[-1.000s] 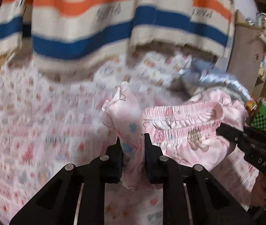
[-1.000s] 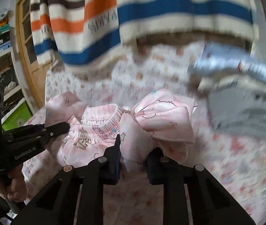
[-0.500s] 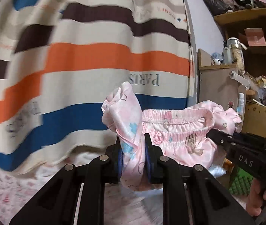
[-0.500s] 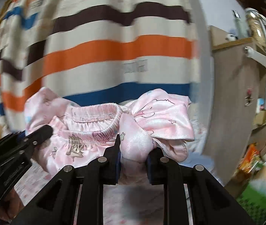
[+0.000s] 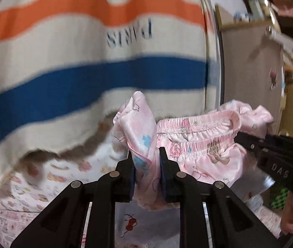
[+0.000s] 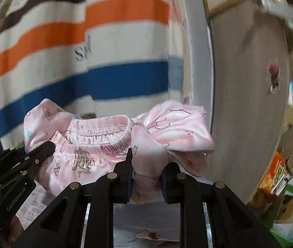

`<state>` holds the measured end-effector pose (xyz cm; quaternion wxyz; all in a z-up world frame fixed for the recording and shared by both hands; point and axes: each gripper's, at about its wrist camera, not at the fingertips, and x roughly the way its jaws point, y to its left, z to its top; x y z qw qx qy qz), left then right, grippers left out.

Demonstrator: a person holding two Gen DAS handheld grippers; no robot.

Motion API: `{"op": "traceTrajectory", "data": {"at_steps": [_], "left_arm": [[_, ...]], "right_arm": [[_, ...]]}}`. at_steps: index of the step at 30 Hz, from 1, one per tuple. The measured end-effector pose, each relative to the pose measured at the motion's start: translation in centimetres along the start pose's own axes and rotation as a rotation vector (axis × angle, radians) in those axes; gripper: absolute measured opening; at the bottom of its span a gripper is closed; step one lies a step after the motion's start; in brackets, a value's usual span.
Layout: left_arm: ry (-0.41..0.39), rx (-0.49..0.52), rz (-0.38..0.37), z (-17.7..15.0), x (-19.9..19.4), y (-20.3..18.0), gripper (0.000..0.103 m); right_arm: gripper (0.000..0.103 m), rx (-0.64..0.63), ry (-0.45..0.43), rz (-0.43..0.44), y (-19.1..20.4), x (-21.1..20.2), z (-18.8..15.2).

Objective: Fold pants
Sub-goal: 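Lift the pink pants bundle with both grippers toward the clothes stack, then lower the pants onto the Hello Kitty satin stack and open both grippers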

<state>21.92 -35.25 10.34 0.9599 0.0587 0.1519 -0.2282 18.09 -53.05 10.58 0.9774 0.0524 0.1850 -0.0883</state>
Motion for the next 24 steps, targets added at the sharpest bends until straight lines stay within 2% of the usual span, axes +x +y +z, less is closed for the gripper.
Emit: {"op": "traceTrajectory", "data": {"at_steps": [2, 4, 5, 7, 9, 12, 14, 15, 17, 20, 24], "left_arm": [[0.030, 0.022, 0.007, -1.0, 1.5, -0.2, 0.021], [0.047, 0.040, 0.025, -1.7, 2.5, -0.1, 0.029], [0.053, 0.041, 0.025, -1.9, 2.8, 0.0, 0.032], [0.056, 0.042, 0.035, -2.2, 2.8, 0.5, 0.046], [0.041, 0.045, 0.059, -2.3, 2.3, 1.3, 0.071], [0.008, 0.041, 0.064, -2.1, 0.9, 2.4, 0.083], [-0.021, 0.036, 0.047, -2.0, -0.5, 3.1, 0.087], [-0.041, 0.041, 0.046, -2.0, -1.3, 3.4, 0.092], [-0.094, 0.063, 0.055, -1.9, -3.1, 3.8, 0.101], [-0.134, 0.070, 0.059, -1.8, -5.6, 4.3, 0.103], [-0.165, 0.037, 0.040, -2.2, -8.3, 5.5, 0.102]], "right_arm": [[0.024, -0.009, 0.031, -0.019, -0.2, 1.4, -0.8], [0.026, -0.019, 0.055, -0.048, -0.4, 2.6, -1.5], [0.030, -0.022, 0.062, -0.064, -0.4, 3.1, -1.7], [0.050, -0.027, 0.064, -0.102, -0.4, 3.7, -1.9], [0.074, -0.014, 0.028, -0.153, -0.9, 3.2, -2.2], [0.086, 0.045, 0.005, -0.144, -1.9, 2.4, -2.2], [0.089, 0.075, -0.018, -0.136, -2.3, 1.4, -2.1], [0.091, 0.080, -0.036, -0.131, -2.3, 0.6, -2.1], [0.103, 0.075, -0.084, -0.133, -2.1, -1.0, -1.9], [0.102, 0.074, -0.162, -0.151, -1.3, -3.6, -1.9], [0.102, 0.058, -0.216, -0.134, 0.0, -6.3, -2.6]]}}
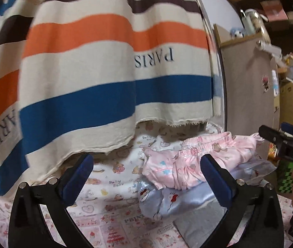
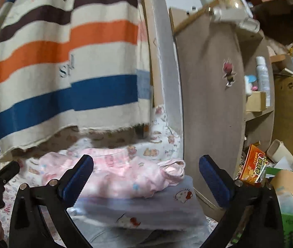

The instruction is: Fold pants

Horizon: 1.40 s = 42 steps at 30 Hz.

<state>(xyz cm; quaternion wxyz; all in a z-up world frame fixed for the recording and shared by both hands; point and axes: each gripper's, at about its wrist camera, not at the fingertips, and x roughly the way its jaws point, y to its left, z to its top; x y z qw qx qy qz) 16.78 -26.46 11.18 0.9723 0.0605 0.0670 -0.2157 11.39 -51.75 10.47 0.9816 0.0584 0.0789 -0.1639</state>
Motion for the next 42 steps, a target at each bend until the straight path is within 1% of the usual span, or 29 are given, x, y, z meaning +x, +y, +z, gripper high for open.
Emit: {"op": "traceTrajectory", "data": {"at_steps": [4, 9, 11, 14, 16, 21, 22, 24, 25, 27, 28, 30, 33, 34, 37, 40, 42], "left_arm": [[-0.022, -0.013, 0.014, -0.6, -2.0, 1.2, 0.102], [-0.013, -0.031, 0.030, -2.2, -4.0, 3.0, 0.103], [-0.013, -0.038, 0.039, -3.1, -4.6, 3.8, 0.102], [-0.004, -0.063, 0.035, -4.3, -5.0, 5.1, 0.102], [0.006, -0.078, 0.024, -5.1, -5.1, 5.8, 0.102], [0.011, -0.068, 0.018, -7.3, -5.3, 6.5, 0.102], [0.014, -0.070, 0.021, -7.7, -5.2, 6.6, 0.102], [0.003, -0.078, 0.057, -8.8, -5.2, 6.7, 0.102], [0.000, -0.076, 0.065, -9.3, -5.2, 6.7, 0.102], [0.033, -0.069, 0.052, -10.0, -4.6, 6.5, 0.102], [0.053, -0.080, 0.042, -10.0, -4.2, 6.6, 0.102], [0.057, -0.102, 0.042, -10.1, -4.1, 6.9, 0.102], [0.103, -0.120, 0.036, -10.4, -3.4, 7.2, 0.102], [0.119, -0.116, 0.043, -10.5, -3.1, 7.1, 0.102], [0.107, -0.092, 0.042, -10.5, -3.4, 6.6, 0.102], [0.147, -0.080, 0.028, -10.7, -2.6, 6.3, 0.102], [0.158, -0.097, 0.023, -10.8, -2.4, 6.6, 0.102]], "right_arm": [[0.102, -0.023, -0.020, 0.039, 1.6, -2.4, 0.1], [0.102, -0.039, -0.040, 0.094, 4.4, -4.5, -0.4], [0.102, -0.040, -0.045, 0.091, 5.4, -4.9, -1.1], [0.102, -0.016, -0.076, 0.065, 6.2, -5.6, -2.6], [0.102, -0.007, -0.060, 0.071, 6.7, -5.5, -3.8], [0.102, -0.001, 0.046, 0.097, 7.5, -3.4, -7.2], [0.102, 0.001, 0.051, 0.099, 7.5, -3.1, -7.8], [0.102, -0.004, 0.061, 0.100, 7.6, -2.7, -8.4], [0.102, -0.010, 0.065, 0.102, 7.6, -2.5, -8.5], [0.102, -0.036, 0.062, 0.101, 7.9, -2.4, -8.9], [0.102, -0.055, 0.063, 0.093, 8.1, -2.2, -9.2], [0.102, -0.077, 0.074, 0.084, 8.5, -1.9, -9.7], [0.102, -0.083, 0.116, 0.108, 8.7, -1.3, -10.0], [0.102, -0.088, 0.123, 0.102, 8.8, -1.1, -10.0], [0.102, -0.100, 0.117, 0.105, 9.1, -1.3, -10.1], [0.102, -0.120, 0.122, 0.116, 9.4, -1.4, -10.2], [0.102, -0.118, 0.125, 0.119, 9.4, -1.3, -10.2]]}}
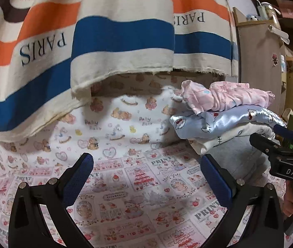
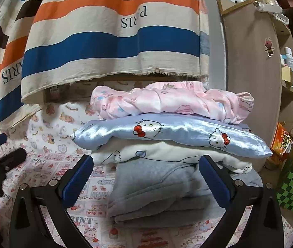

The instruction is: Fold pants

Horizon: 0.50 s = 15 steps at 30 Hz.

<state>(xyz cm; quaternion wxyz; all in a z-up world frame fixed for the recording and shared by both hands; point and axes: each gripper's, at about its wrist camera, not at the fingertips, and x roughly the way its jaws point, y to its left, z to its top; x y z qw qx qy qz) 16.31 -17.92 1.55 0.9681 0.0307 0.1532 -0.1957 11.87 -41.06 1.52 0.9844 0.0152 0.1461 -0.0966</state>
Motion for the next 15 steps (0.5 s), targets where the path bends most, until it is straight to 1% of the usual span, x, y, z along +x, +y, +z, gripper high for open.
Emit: {"op": "traceTrajectory", "data": {"at_steps": [3, 9, 15], "left_arm": [[-0.012, -0.017, 0.008, -0.06, -0.29, 0.35, 0.102], [-0.010, 0.000, 0.008, -0.02, -0.30, 0.01, 0.102], [-0.009, -0.013, 0.009, -0.03, -0.31, 0.30, 0.102]], "right_arm": [[0.102, 0.007, 0.000, 0.000, -0.08, -0.01, 0.03], [0.102, 0.002, 0.000, 0.000, 0.08, -0.10, 0.03], [0.102, 0.004, -0.001, 0.001, 0.04, -0.18, 0.02]]}}
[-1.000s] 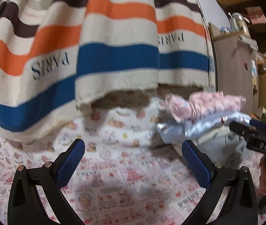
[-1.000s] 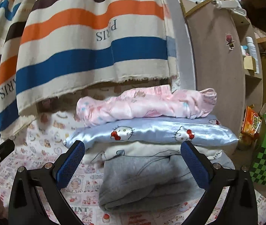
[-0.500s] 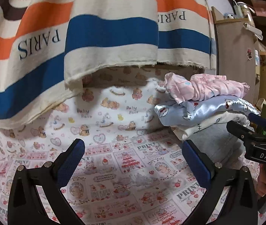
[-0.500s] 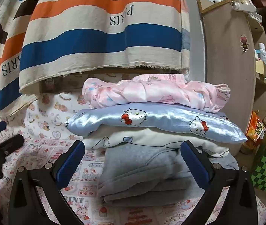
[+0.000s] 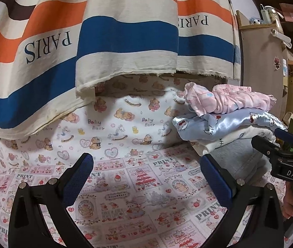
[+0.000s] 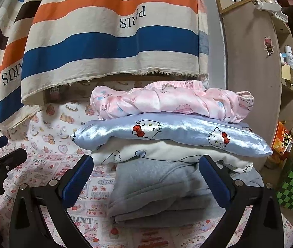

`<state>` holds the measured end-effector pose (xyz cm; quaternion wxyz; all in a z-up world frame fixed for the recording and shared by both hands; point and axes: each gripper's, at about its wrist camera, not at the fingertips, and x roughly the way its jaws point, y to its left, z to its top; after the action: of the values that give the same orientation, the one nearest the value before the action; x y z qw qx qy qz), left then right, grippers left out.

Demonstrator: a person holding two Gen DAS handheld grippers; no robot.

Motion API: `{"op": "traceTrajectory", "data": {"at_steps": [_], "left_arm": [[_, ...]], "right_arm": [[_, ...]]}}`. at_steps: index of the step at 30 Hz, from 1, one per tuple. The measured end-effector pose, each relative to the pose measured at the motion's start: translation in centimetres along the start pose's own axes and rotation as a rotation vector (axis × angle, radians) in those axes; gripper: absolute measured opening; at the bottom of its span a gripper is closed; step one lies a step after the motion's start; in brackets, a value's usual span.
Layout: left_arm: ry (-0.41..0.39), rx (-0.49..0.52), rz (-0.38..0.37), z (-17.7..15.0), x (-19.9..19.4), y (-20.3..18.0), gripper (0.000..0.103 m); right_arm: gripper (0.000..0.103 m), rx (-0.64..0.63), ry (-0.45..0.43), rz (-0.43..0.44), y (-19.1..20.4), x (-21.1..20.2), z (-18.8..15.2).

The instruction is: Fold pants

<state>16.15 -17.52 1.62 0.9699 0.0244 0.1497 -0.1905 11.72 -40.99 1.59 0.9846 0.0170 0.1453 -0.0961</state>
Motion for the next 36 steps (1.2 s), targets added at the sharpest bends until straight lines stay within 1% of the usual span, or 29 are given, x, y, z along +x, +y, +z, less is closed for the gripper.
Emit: {"op": "traceTrajectory", "data": {"at_steps": [12, 17, 23, 29, 36], "left_arm": [[0.004, -0.009, 0.014, -0.02, -0.09, 0.12, 0.102], [0.027, -0.009, 0.003, -0.12, 0.03, 0.10, 0.102], [0.015, 0.006, 0.009, -0.16, -0.09, -0.12, 0.102], [0.018, -0.007, 0.008, -0.14, -0.10, 0.05, 0.102], [0.017, 0.001, 0.009, -0.09, -0.19, 0.04, 0.102]], "right_arm": [[0.102, -0.007, 0.001, 0.006, 0.15, -0.05, -0.02], [0.102, -0.006, 0.001, 0.005, 0.16, -0.11, -0.02], [0.102, -0.009, 0.002, 0.006, 0.21, -0.11, -0.01], [0.102, -0.010, 0.003, 0.007, 0.32, -0.11, -0.01], [0.102, -0.011, 0.005, 0.009, 0.40, -0.15, 0.01]]}}
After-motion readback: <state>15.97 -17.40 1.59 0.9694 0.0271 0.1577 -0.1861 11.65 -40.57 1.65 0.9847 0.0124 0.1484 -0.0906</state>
